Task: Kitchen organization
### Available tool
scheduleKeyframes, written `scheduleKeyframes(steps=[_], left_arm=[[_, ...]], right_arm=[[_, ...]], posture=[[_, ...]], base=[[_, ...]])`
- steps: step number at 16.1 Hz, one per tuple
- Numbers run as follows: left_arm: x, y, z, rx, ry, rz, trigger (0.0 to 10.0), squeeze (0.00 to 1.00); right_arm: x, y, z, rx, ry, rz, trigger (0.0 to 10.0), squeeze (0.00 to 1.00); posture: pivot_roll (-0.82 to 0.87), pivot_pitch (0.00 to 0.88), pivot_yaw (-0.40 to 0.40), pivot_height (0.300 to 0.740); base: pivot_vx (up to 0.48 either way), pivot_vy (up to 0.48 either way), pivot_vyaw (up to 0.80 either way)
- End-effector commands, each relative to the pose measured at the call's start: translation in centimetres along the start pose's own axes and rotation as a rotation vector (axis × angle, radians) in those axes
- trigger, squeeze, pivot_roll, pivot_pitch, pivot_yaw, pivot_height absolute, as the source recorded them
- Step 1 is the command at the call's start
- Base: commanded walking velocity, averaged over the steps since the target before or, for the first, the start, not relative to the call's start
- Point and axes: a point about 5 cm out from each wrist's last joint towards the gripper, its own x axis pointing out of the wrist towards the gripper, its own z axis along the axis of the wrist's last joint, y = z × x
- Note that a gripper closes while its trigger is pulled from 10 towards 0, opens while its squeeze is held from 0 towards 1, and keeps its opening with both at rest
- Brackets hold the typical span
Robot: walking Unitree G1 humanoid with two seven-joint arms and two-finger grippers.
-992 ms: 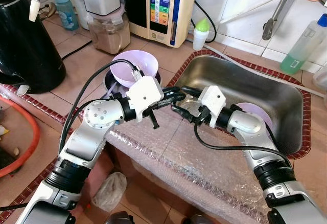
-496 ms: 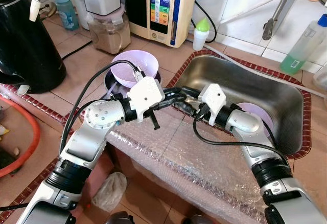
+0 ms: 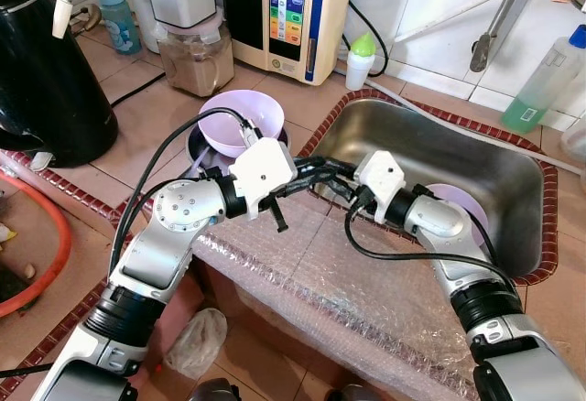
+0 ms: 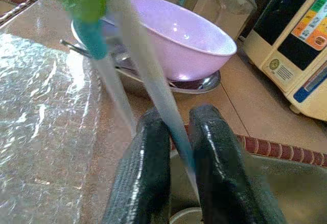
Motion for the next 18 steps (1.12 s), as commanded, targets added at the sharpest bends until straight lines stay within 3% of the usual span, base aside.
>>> scheduleKeyframes(steps=[1, 3, 4, 5, 7, 8, 9, 13, 15, 16, 18], left_arm=[[0.2, -0.4, -0.2, 0.019, 0.009, -0.033, 0.0, 0.0], [0.2, -0.5, -0.3, 0.019, 0.01, -0.029, 0.0, 0.0], [0.3, -0.6, -0.3, 0.016, 0.009, -0.024, 0.5, 0.0], [0.3, -0.7, -0.4, 0.012, 0.009, -0.022, 2.6, 0.08], [0.4, -0.9, -0.5, -0.002, 0.005, -0.021, 7.0, 0.82], [0.4, -0.9, -0.5, -0.01, 0.005, -0.016, 9.6, 1.0], [0.5, -1.2, -0.7, -0.029, 0.006, -0.027, 10.0, 1.0], [0.6, -1.6, -0.7, -0.036, 0.005, -0.007, 10.0, 1.0], [0.5, -2.1, -1.1, -0.065, 0.019, -0.001, 10.0, 1.0], [0.3, -2.3, -1.7, -0.087, 0.041, 0.017, 10.0, 1.0], [0.2, -2.3, -2.5, -0.12, 0.068, 0.043, 10.0, 1.0]], right_arm=[[-0.1, -1.1, 0.3, -0.003, -0.004, -0.058, 0.0, 0.0], [-0.3, -1.2, 0.2, -0.01, 0.0, -0.072, 0.0, 0.0], [-0.3, -1.3, 0.1, -0.013, 0.002, -0.082, 0.0, 0.0], [-0.3, -1.4, 0.1, -0.015, 0.004, -0.095, 0.0, 0.0], [-0.4, -2.0, -0.2, -0.039, 0.037, -0.142, 0.0, 0.0], [-0.4, -2.2, -0.3, -0.044, 0.048, -0.156, 0.0, 0.0], [-0.5, -2.8, -0.8, -0.06, 0.102, -0.199, 0.0, 0.0], [-1.5, -4.6, -2.4, -0.077, 0.254, -0.339, 0.0, 0.0], [-1.9, -5.0, -3.3, -0.044, 0.317, -0.395, 0.0, 0.0], [-2.6, -5.4, -4.3, -0.019, 0.401, -0.46, 0.0, 0.0], [-4.0, -5.9, -5.9, 0.083, 0.516, -0.57, 0.0, 0.0]], posture=[[0.04, 0.0, 0.002, 0.74], [0.04, 0.0, 0.001, 0.74], [0.04, 0.0, -0.001, 0.74], [0.04, 0.0, -0.003, 0.74], [0.04, 0.0, -0.005, 0.74], [0.04, 0.0, -0.007, 0.74], [0.04, 0.0, -0.009, 0.74], [0.05, 0.0, -0.012, 0.74], [0.05, 0.0, -0.011, 0.74], [0.05, 0.0, -0.011, 0.74], [0.05, 0.0, -0.011, 0.74]], base=[[0.0, 0.0, 0.0], [0.0, 0.0, 0.0], [0.0, 0.0, 0.0], [0.0, 0.0, 0.0], [0.0, 0.0, 0.0], [0.0, 0.0, 0.0], [0.0, 0.0, 0.0], [0.0, 0.0, 0.0], [0.0, 0.0, 0.0], [0.0, 0.0, 0.0], [0.0, 0.0, 0.0]])
